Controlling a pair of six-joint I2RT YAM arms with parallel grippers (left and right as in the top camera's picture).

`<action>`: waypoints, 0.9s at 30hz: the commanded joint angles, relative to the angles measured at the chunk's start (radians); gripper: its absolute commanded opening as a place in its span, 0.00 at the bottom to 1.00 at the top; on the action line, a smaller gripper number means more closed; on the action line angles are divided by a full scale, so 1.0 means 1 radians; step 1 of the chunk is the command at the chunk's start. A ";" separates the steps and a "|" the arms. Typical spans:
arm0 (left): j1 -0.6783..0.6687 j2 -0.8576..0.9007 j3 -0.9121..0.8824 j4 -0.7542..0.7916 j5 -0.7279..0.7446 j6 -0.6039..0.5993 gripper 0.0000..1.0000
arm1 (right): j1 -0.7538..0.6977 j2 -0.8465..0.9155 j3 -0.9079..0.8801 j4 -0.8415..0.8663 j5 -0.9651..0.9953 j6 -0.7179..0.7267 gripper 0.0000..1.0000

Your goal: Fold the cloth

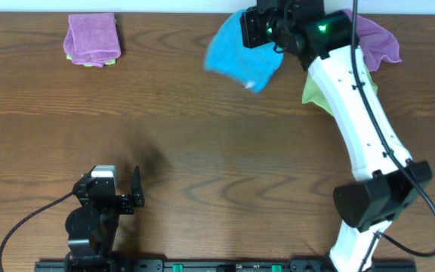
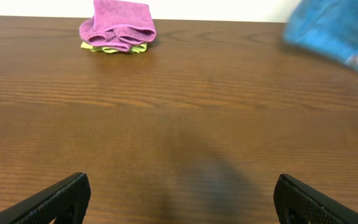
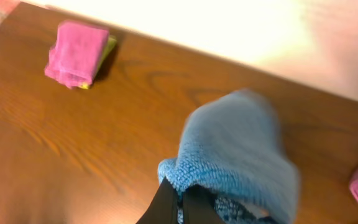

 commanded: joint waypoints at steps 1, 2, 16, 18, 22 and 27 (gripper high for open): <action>-0.004 -0.006 -0.020 -0.006 0.000 -0.003 0.95 | 0.066 0.015 0.000 -0.082 -0.061 -0.081 0.01; -0.004 -0.006 -0.020 -0.006 0.000 -0.003 0.95 | 0.103 0.037 0.000 -0.134 -0.126 -0.108 0.01; -0.004 -0.006 -0.020 -0.006 0.000 -0.003 0.95 | 0.203 0.206 -0.001 -0.375 -0.092 -0.211 0.99; -0.004 -0.006 -0.020 -0.006 0.000 -0.003 0.96 | 0.152 0.222 -0.003 -0.380 -0.035 -0.145 0.99; -0.004 -0.006 -0.020 -0.006 0.000 -0.003 0.95 | 0.069 0.249 -0.042 -0.394 -0.040 -0.116 0.90; -0.004 -0.006 -0.020 -0.006 0.000 -0.003 0.95 | 0.073 0.253 -0.166 -0.398 -0.145 -0.134 0.73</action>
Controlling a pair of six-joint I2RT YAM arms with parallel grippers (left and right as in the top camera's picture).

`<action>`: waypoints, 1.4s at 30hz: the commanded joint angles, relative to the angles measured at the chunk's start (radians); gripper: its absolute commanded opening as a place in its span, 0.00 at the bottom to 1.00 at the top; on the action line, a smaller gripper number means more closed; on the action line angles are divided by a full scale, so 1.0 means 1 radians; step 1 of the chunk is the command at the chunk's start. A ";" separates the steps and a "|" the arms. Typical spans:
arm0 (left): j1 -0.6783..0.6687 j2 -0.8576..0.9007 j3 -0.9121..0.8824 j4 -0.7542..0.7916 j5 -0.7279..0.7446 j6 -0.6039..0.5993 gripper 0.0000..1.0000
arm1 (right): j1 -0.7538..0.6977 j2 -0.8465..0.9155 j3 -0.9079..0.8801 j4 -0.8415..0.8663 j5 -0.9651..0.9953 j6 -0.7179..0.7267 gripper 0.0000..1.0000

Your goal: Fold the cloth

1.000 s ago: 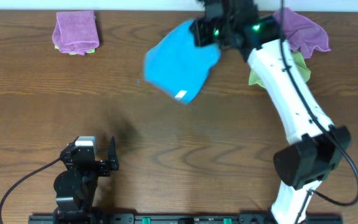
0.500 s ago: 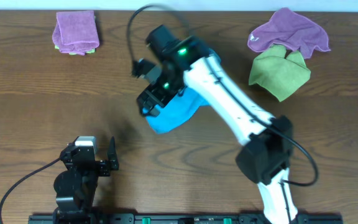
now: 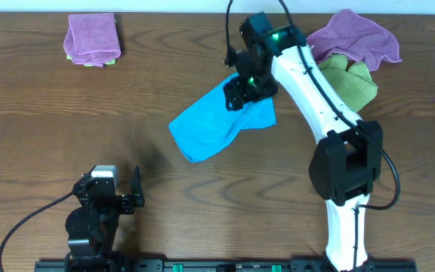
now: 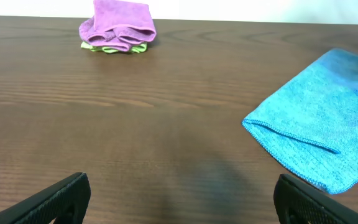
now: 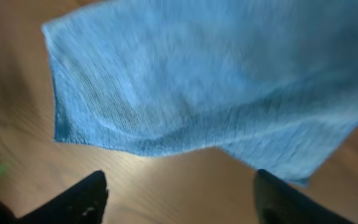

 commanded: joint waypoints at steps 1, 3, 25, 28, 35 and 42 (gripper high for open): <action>-0.004 -0.006 -0.020 -0.006 0.000 -0.003 0.95 | 0.045 0.018 -0.054 -0.003 -0.089 -0.019 0.71; -0.004 -0.006 -0.020 -0.006 0.000 -0.003 0.96 | 0.074 0.018 -0.069 -0.014 -0.116 -0.034 0.68; -0.004 -0.006 -0.020 -0.006 0.000 -0.003 0.95 | 0.169 0.021 -0.258 0.195 0.016 -0.025 0.69; -0.004 -0.006 -0.020 -0.006 0.000 -0.003 0.95 | 0.174 0.037 -0.260 0.227 0.048 -0.024 0.68; -0.004 -0.006 -0.020 -0.006 0.000 -0.003 0.96 | 0.180 0.073 -0.259 0.242 0.062 -0.024 0.61; -0.004 -0.006 -0.020 -0.006 0.000 -0.003 0.95 | 0.181 0.081 -0.259 0.254 0.080 -0.022 0.37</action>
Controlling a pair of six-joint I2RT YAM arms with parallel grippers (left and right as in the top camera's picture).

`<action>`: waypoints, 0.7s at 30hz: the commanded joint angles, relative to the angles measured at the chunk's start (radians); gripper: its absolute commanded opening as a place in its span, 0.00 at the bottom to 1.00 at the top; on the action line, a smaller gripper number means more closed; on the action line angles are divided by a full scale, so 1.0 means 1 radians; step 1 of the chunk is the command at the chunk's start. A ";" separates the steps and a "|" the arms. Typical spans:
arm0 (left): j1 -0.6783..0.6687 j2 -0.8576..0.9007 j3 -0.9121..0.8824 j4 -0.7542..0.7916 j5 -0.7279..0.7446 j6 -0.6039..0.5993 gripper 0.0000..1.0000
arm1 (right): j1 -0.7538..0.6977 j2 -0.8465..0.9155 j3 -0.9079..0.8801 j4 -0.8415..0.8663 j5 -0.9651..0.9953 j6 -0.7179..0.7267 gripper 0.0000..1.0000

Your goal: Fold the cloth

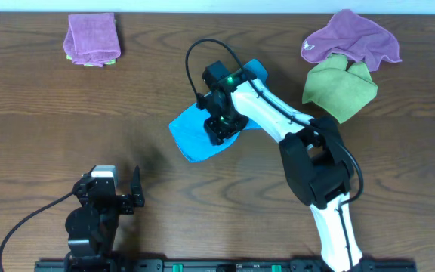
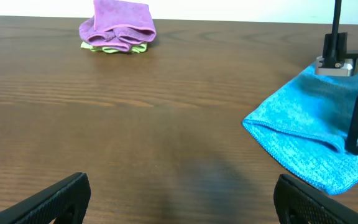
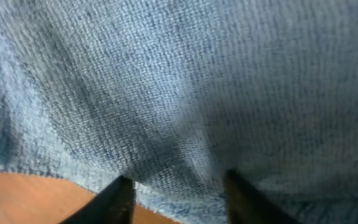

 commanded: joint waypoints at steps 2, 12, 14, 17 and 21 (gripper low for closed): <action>-0.004 -0.006 -0.020 -0.006 0.000 -0.003 0.95 | 0.008 0.016 -0.008 0.014 0.019 0.029 0.27; -0.004 -0.006 -0.020 -0.006 0.000 -0.003 0.95 | 0.008 0.016 0.029 0.011 0.035 0.094 0.01; -0.004 -0.006 -0.020 -0.006 0.000 -0.003 0.95 | 0.009 0.016 0.072 -0.004 0.035 0.094 0.01; -0.004 -0.006 -0.020 -0.006 0.000 -0.003 0.96 | 0.012 0.016 0.157 -0.006 0.035 0.093 0.01; -0.004 -0.006 -0.020 -0.006 0.000 -0.003 0.95 | 0.018 0.016 0.229 0.059 0.035 0.093 0.01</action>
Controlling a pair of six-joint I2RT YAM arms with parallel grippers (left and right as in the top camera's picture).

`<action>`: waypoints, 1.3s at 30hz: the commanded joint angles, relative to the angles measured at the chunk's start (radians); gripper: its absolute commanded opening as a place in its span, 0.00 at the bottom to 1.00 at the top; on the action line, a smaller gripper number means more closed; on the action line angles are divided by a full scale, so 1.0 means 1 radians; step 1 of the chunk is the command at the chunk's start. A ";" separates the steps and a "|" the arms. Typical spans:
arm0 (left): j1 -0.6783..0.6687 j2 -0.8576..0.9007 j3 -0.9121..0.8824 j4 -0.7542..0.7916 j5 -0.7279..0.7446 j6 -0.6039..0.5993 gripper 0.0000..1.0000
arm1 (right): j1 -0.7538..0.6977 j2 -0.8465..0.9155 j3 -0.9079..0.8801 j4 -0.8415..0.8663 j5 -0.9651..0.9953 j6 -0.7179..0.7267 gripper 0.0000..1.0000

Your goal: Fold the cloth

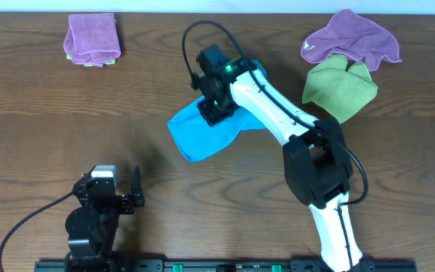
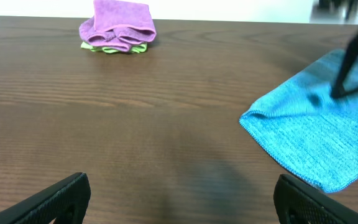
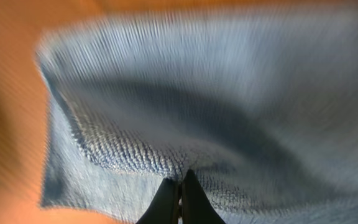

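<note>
A blue cloth (image 1: 202, 132) lies loosely doubled over near the middle of the wooden table (image 1: 44, 113); it also shows at the right of the left wrist view (image 2: 316, 137). My right gripper (image 1: 216, 109) is on its upper part, shut on a pinch of the blue fabric (image 3: 180, 186), which is lifted into a ridge. My left gripper (image 2: 179, 199) sits low at the near left edge, open, with nothing between its fingers (image 2: 48, 199).
A folded purple cloth on a yellow-green one (image 1: 92, 39) rests at the far left corner. A crumpled purple cloth (image 1: 351, 36) and a green cloth (image 1: 340, 88) lie at the far right. The right arm (image 1: 293, 128) stretches across the table's right half.
My right gripper, then open and pressed down on the blue cloth, is now shut on a pinch of it, slightly farther back. The cloth's left edge sits a little farther left.
My right gripper first held the blue cloth in the air at the far right, by the cloth pile. Then the cloth lay spread at the middle with the gripper open over it. After that the open gripper pressed on it, and now it grips the fabric.
</note>
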 commanded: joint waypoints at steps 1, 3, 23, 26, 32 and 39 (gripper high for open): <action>-0.004 -0.006 -0.020 -0.006 0.000 -0.003 0.95 | 0.015 0.010 0.035 0.056 0.003 0.014 0.01; -0.004 -0.006 -0.020 -0.006 0.000 -0.003 0.95 | 0.018 0.010 0.035 0.124 0.003 0.015 0.01; -0.004 -0.006 -0.020 -0.006 0.000 -0.003 0.95 | -0.035 0.010 0.035 0.281 0.101 0.043 0.80; -0.004 -0.006 -0.020 -0.006 0.000 -0.003 0.96 | -0.055 0.003 0.036 0.118 0.235 0.037 0.15; -0.004 -0.006 -0.020 -0.006 0.000 -0.003 0.95 | -0.102 -0.012 0.036 -0.096 0.322 0.072 0.01; -0.004 -0.006 -0.020 -0.006 0.000 -0.003 0.95 | -0.224 -0.016 0.036 -0.194 0.271 0.066 0.01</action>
